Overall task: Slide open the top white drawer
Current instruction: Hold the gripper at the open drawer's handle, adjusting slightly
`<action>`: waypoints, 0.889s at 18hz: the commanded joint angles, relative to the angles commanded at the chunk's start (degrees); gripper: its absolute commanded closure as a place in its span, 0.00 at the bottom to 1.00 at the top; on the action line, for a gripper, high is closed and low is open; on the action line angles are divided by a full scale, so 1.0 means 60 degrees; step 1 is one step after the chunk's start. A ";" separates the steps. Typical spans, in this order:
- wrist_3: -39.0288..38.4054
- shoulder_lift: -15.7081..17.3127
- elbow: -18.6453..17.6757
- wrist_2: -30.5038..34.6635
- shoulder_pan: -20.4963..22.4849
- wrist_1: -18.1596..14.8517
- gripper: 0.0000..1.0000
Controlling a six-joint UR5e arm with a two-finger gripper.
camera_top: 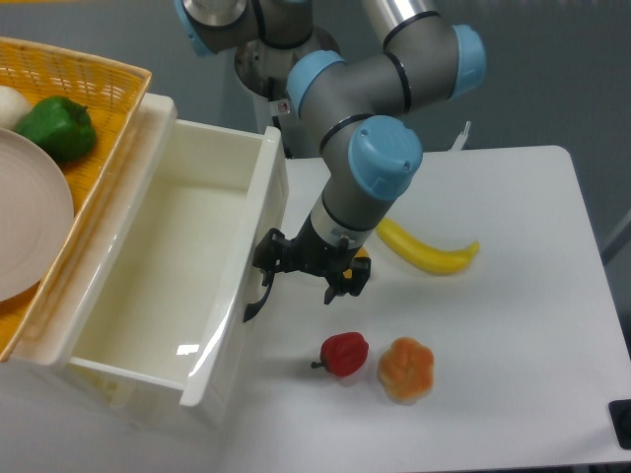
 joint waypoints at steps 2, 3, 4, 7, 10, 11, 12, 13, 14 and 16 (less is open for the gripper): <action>0.0000 0.0000 0.0000 -0.0058 0.0087 -0.0015 0.00; 0.0000 -0.0015 -0.0015 -0.0073 0.0117 -0.0015 0.00; -0.0015 -0.0044 -0.0015 -0.0102 0.0132 -0.0029 0.00; -0.0015 -0.0059 -0.0029 -0.0496 0.0205 -0.0015 0.00; -0.0029 -0.0088 -0.0059 -0.0878 0.0205 -0.0015 0.00; -0.0029 -0.0088 -0.0059 -0.0980 0.0205 -0.0015 0.00; -0.0029 -0.0102 -0.0059 -0.1083 0.0220 -0.0015 0.00; -0.0029 -0.0103 -0.0059 -0.1127 0.0220 -0.0015 0.00; -0.0029 -0.0117 -0.0073 -0.1142 0.0234 -0.0015 0.00; -0.0015 -0.0132 -0.0088 -0.1230 0.0264 0.0014 0.00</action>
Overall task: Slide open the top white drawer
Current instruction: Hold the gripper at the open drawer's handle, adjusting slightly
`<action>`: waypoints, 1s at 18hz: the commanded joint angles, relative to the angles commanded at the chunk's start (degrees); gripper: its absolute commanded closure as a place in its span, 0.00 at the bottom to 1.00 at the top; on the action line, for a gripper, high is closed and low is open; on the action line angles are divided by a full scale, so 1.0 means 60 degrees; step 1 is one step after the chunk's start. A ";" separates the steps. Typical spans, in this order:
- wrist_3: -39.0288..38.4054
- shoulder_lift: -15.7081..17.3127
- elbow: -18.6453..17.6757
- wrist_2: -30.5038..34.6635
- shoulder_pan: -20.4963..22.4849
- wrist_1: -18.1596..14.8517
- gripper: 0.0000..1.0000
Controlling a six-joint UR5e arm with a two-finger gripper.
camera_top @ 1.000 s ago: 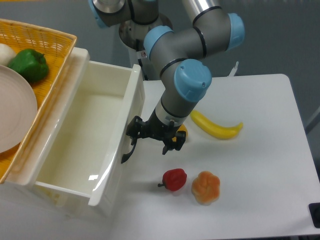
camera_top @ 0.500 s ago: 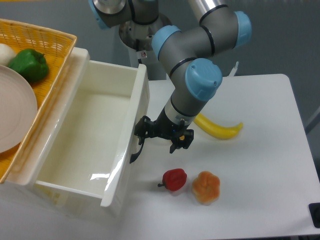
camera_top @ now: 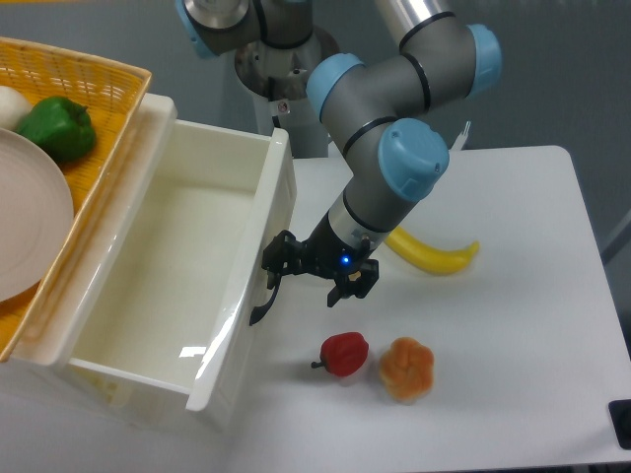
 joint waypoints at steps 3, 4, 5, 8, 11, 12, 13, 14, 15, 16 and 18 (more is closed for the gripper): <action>0.0000 -0.0059 0.0000 -0.0045 0.0015 0.0000 0.00; 0.0000 -0.0059 -0.0015 -0.0074 0.0015 0.0000 0.00; 0.0000 -0.0088 -0.0029 -0.0146 0.0015 0.0000 0.00; 0.0000 -0.0249 -0.0059 -0.0279 0.0044 -0.0014 0.00; 0.0000 -0.0322 -0.0059 -0.0454 0.0044 -0.0015 0.00; 0.0000 -0.0322 -0.0059 -0.0469 0.0044 -0.0015 0.00; 0.0000 -0.0337 -0.0059 -0.0484 0.0044 -0.0029 0.00; 0.0000 -0.0337 -0.0059 -0.0513 0.0059 -0.0044 0.00; -0.0014 -0.0337 -0.0059 -0.0615 0.0088 -0.0058 0.00; -0.0015 -0.0337 -0.0088 -0.0688 0.0132 -0.0058 0.00; -0.0029 -0.0337 -0.0117 -0.0777 0.0161 -0.0058 0.00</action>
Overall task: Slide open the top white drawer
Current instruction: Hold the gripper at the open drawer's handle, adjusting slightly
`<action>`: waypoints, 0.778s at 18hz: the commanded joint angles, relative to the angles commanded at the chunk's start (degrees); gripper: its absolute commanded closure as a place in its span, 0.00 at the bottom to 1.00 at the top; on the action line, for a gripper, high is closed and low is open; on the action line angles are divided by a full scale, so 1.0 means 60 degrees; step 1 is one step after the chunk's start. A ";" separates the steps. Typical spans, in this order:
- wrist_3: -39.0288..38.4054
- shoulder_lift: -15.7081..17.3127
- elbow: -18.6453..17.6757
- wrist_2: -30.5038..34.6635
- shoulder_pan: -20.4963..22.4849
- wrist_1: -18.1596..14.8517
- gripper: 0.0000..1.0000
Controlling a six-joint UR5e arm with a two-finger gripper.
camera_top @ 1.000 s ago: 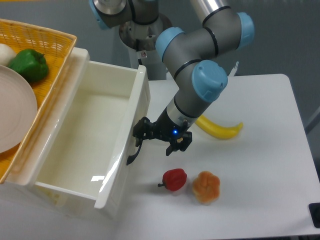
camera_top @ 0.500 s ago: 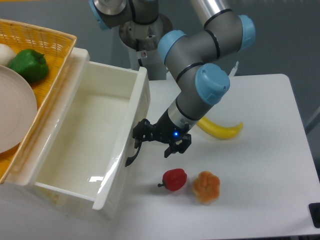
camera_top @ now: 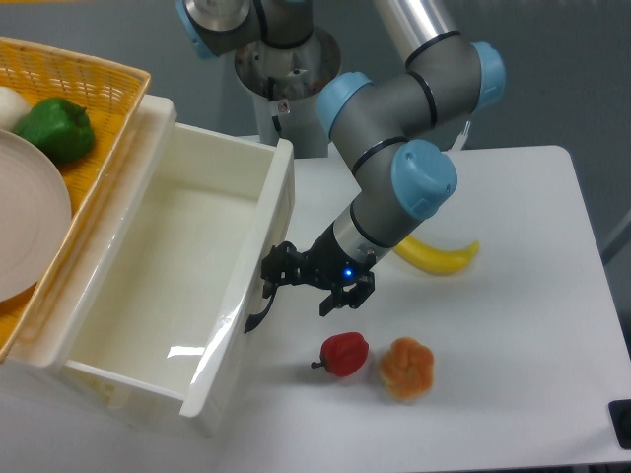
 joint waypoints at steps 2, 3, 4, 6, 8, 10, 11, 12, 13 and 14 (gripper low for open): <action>-0.0029 0.0000 -0.0015 -0.0029 0.0015 0.0000 0.00; -0.0044 0.0000 -0.0058 -0.0073 0.0044 -0.0015 0.00; -0.0044 0.0015 -0.0131 -0.0161 0.0102 0.0000 0.00; -0.0044 0.0029 -0.0190 -0.0249 0.0146 -0.0015 0.00; -0.0044 0.0044 -0.0278 -0.0351 0.0190 -0.0029 0.00; -0.0059 0.0073 -0.0307 -0.0483 0.0205 -0.0058 0.00; -0.0073 0.0073 -0.0308 -0.0498 0.0205 -0.0117 0.00; -0.0073 0.0088 -0.0308 -0.0513 0.0205 -0.0219 0.00; -0.0073 0.0088 -0.0308 -0.0513 0.0205 -0.0292 0.00; -0.0088 0.0088 -0.0308 -0.0513 0.0205 -0.0365 0.00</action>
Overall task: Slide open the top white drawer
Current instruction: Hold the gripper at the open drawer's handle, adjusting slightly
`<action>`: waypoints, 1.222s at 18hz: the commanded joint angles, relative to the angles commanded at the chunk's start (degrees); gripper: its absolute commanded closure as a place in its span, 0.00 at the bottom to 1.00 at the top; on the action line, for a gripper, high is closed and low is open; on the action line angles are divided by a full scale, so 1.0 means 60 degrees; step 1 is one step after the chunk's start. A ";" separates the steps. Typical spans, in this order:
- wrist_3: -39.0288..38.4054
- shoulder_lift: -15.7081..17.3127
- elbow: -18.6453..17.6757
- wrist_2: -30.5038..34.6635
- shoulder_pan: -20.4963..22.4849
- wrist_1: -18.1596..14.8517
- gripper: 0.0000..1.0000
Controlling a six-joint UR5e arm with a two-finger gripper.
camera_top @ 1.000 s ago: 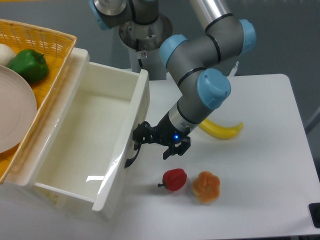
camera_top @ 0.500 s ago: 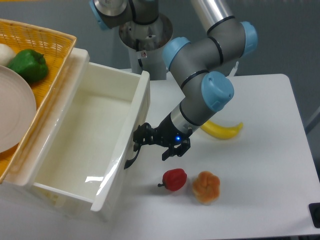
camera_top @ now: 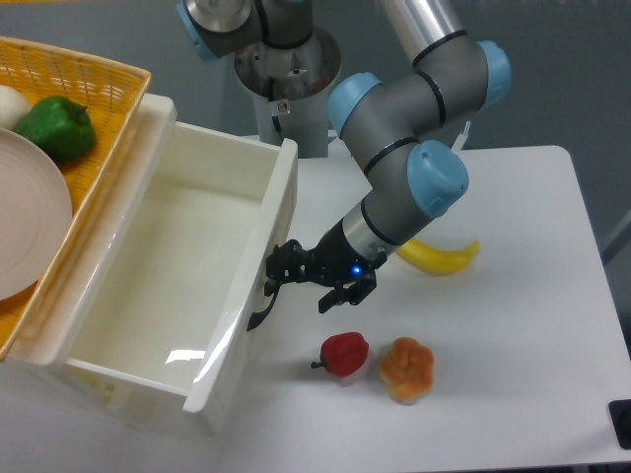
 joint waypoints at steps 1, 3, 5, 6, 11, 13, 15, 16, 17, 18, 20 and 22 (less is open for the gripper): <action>0.0000 0.0000 0.0000 0.0000 0.0000 -0.0117 0.00; 0.0000 0.0000 0.0000 0.0000 0.0015 -0.0322 0.00; 0.0014 0.0000 0.0000 0.0000 0.0015 -0.0440 0.00; 0.0015 0.0000 0.0000 -0.0015 0.0029 -0.0469 0.00; 0.0015 -0.0044 0.0000 -0.0220 0.0073 -0.0616 0.00; 0.0015 -0.0029 0.0029 -0.0351 0.0146 -0.0631 0.00; 0.0015 -0.0029 0.0029 -0.0396 0.0176 -0.0645 0.00; 0.0015 -0.0015 0.0029 -0.0396 0.0190 -0.0718 0.00; 0.0015 -0.0015 0.0029 -0.0410 0.0205 -0.0791 0.00; 0.0015 0.0000 0.0029 -0.0468 0.0220 -0.0806 0.00; 0.0000 0.0000 0.0029 -0.0571 0.0234 -0.0894 0.00; 0.0000 0.0015 0.0029 -0.0673 0.0293 -0.0953 0.00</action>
